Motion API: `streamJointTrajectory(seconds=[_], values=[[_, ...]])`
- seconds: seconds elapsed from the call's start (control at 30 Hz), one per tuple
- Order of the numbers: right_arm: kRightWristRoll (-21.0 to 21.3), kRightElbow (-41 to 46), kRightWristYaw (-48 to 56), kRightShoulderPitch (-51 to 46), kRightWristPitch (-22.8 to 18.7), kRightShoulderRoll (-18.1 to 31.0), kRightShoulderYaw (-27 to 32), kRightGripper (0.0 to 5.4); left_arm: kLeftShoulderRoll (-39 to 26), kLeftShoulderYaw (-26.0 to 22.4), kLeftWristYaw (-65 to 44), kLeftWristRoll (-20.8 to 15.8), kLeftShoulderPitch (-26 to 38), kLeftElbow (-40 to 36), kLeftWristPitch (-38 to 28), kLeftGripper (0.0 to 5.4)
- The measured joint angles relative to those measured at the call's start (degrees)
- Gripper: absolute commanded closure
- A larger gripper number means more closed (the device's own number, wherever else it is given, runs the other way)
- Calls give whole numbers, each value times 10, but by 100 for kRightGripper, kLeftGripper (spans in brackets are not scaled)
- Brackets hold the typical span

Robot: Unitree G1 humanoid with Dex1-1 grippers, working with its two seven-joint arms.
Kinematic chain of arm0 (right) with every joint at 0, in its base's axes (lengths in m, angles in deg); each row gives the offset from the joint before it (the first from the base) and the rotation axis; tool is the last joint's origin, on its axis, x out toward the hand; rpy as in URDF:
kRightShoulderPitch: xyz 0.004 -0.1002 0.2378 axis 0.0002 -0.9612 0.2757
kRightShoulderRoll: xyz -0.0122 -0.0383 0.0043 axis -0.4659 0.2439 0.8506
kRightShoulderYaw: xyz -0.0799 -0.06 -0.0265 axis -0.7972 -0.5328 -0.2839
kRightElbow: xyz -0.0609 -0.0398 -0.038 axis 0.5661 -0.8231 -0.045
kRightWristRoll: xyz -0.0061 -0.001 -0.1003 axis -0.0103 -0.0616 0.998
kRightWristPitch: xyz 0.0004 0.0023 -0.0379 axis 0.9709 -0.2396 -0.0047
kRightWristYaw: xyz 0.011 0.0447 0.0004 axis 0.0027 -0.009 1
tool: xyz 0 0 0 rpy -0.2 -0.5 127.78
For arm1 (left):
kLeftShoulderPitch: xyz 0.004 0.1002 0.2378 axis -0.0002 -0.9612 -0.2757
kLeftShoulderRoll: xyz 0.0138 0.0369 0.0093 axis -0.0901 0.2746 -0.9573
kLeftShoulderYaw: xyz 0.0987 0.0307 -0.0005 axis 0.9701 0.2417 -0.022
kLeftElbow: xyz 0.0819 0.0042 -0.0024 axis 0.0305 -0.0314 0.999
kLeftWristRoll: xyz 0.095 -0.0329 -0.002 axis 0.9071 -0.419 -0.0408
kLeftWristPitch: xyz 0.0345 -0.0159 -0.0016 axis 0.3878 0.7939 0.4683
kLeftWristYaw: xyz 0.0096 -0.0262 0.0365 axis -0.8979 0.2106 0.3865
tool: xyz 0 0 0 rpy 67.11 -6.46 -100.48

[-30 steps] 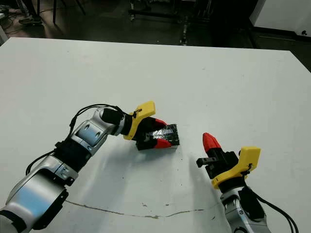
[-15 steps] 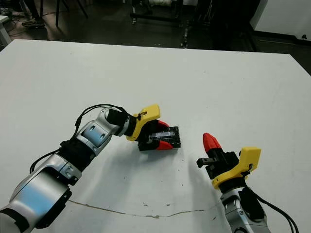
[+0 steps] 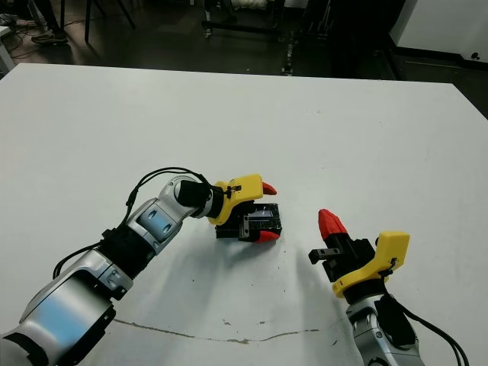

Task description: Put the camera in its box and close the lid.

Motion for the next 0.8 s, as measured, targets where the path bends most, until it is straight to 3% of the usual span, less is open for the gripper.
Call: streamJointTrajectory(seconds=[0.33,0.8], values=[[0,1,-2,-2,0,0,0,540,0,-6,3,-3,-1,3,4,2],[-7,1,5,-3,0,1,1,540,-29,-35,15,-25,-38,-103,122,2]])
